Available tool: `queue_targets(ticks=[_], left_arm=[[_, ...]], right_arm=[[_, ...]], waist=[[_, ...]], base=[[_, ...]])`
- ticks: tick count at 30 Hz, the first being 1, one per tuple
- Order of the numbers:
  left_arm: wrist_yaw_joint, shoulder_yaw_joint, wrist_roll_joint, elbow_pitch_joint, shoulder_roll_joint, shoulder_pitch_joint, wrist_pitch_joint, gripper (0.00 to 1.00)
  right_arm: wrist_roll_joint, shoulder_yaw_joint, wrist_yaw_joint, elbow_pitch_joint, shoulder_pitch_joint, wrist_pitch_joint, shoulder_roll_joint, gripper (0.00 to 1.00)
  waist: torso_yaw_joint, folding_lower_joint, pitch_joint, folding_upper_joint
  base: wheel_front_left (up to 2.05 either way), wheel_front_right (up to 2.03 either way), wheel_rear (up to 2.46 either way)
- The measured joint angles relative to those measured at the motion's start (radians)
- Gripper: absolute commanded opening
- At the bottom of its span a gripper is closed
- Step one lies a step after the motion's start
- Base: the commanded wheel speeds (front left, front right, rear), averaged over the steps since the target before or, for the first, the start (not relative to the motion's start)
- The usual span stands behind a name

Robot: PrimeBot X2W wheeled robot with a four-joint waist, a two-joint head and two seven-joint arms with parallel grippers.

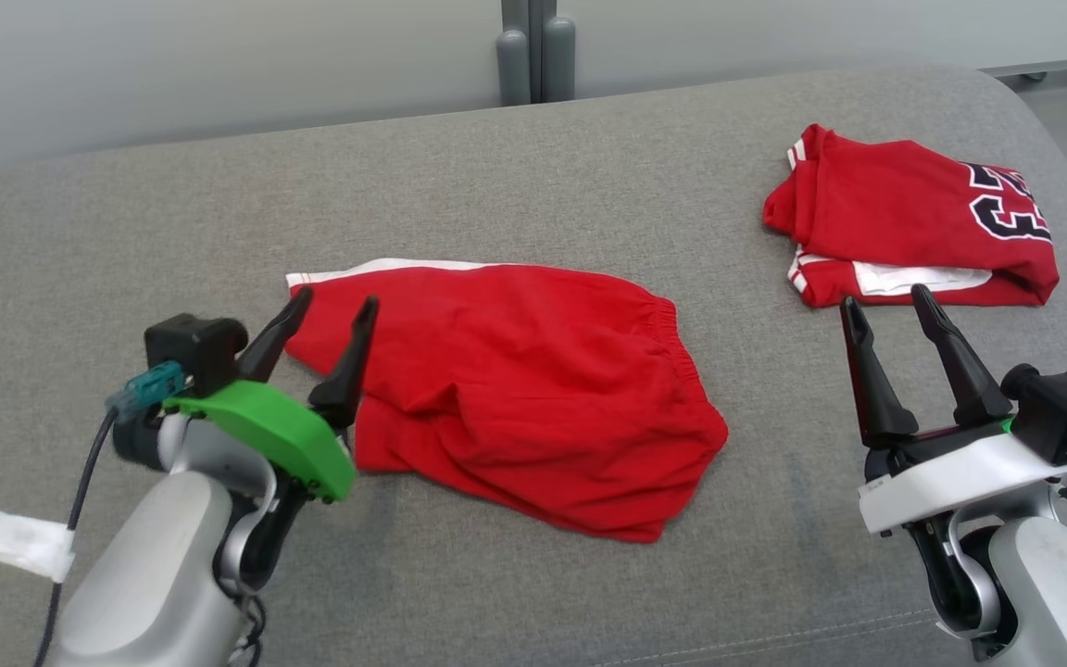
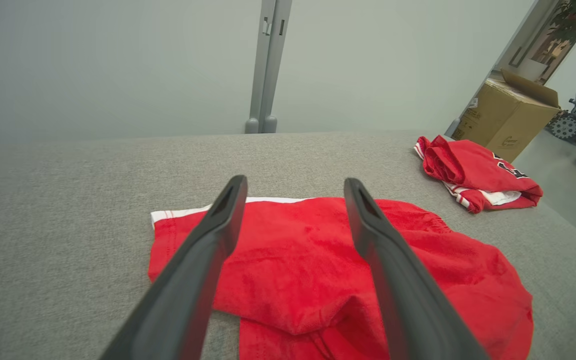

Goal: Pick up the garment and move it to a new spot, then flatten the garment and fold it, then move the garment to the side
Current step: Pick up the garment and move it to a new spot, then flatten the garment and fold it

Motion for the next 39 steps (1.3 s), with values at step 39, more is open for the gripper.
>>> queue_targets(ticks=[39], left_arm=[[0.127,0.057,0.029,-0.23,0.118,0.113,0.074,1.0]], right_arm=[[0.143,0.039,0.0,0.07,-0.109,0.346,0.031,1.0]], waist=[[0.031,0.0,0.081,0.0]], base=[[0.0,0.0,0.0]])
